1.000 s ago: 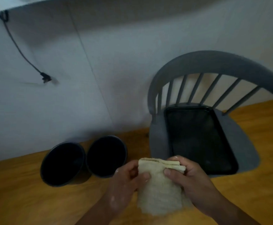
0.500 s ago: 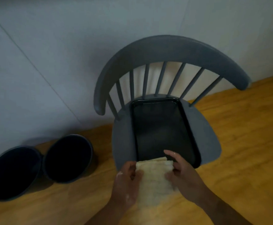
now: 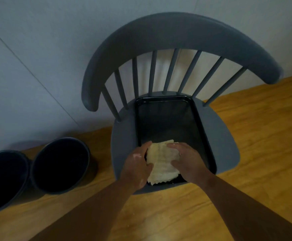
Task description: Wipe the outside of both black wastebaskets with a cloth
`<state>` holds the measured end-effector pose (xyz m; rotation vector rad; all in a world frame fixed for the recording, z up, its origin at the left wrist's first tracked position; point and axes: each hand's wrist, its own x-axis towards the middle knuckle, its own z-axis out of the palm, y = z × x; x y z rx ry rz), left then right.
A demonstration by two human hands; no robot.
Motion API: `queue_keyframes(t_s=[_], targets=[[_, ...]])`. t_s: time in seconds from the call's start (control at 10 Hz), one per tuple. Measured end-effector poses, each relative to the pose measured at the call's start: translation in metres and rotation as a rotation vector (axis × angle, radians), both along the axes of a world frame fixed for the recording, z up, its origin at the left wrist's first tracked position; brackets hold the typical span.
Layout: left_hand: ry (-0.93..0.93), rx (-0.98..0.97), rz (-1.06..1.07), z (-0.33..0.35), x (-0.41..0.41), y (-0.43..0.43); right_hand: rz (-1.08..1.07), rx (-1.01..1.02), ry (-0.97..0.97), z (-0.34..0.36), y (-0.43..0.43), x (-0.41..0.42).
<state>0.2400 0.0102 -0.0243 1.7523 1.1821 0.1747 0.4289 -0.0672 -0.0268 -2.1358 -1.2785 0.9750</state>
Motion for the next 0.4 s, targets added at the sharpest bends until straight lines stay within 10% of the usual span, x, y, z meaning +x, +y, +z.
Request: queue_keyframes(t_s=[0.4], targets=[[0.048, 0.107, -0.04, -0.001, -0.016, 0.011, 0.065, -0.053, -0.229, -0.005, -0.017, 0.004]])
